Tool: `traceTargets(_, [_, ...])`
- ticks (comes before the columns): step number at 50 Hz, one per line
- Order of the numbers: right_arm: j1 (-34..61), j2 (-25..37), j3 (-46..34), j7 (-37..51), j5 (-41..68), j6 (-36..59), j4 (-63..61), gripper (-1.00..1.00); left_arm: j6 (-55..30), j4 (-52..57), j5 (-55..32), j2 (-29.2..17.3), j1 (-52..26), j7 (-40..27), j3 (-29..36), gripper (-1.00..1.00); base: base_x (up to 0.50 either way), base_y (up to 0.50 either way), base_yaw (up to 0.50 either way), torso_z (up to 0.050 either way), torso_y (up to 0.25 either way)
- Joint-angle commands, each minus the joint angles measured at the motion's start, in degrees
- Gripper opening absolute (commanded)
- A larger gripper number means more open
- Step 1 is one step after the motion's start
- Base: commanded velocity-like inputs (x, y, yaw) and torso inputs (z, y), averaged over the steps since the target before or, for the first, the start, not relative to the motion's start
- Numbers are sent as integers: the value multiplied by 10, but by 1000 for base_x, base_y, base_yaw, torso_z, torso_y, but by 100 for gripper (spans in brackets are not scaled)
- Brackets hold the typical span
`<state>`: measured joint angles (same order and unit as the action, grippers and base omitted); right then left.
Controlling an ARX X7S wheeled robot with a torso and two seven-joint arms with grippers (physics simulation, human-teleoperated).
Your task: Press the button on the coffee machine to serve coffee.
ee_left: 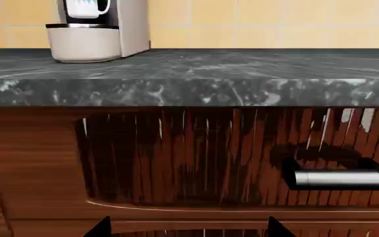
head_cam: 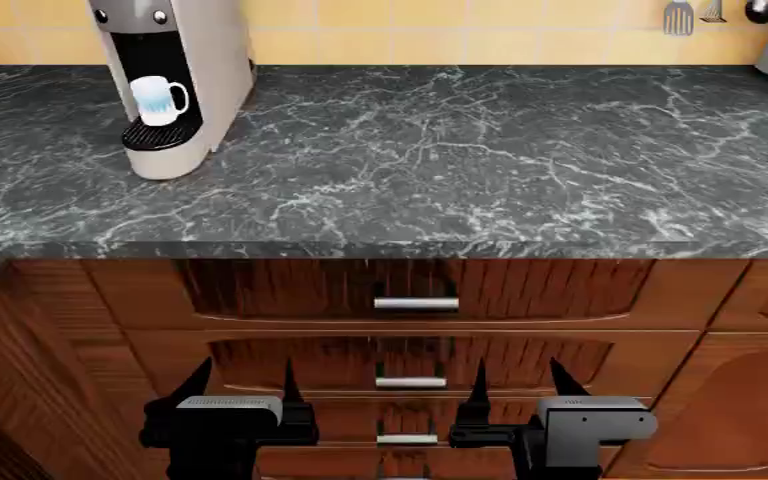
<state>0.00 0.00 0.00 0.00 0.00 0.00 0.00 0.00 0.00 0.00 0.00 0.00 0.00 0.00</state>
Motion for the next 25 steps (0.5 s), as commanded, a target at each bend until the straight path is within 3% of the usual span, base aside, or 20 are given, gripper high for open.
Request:
traceTargets(1, [0, 9, -13, 11, 7, -1, 0, 100, 1, 0, -11, -10, 1, -7, 9, 100, 0, 0, 0, 0, 0])
traceTargets(25, [2, 39, -54, 46, 26, 3, 3, 100, 26, 22, -28, -39, 12, -33, 44, 100, 0, 0, 0, 2, 0])
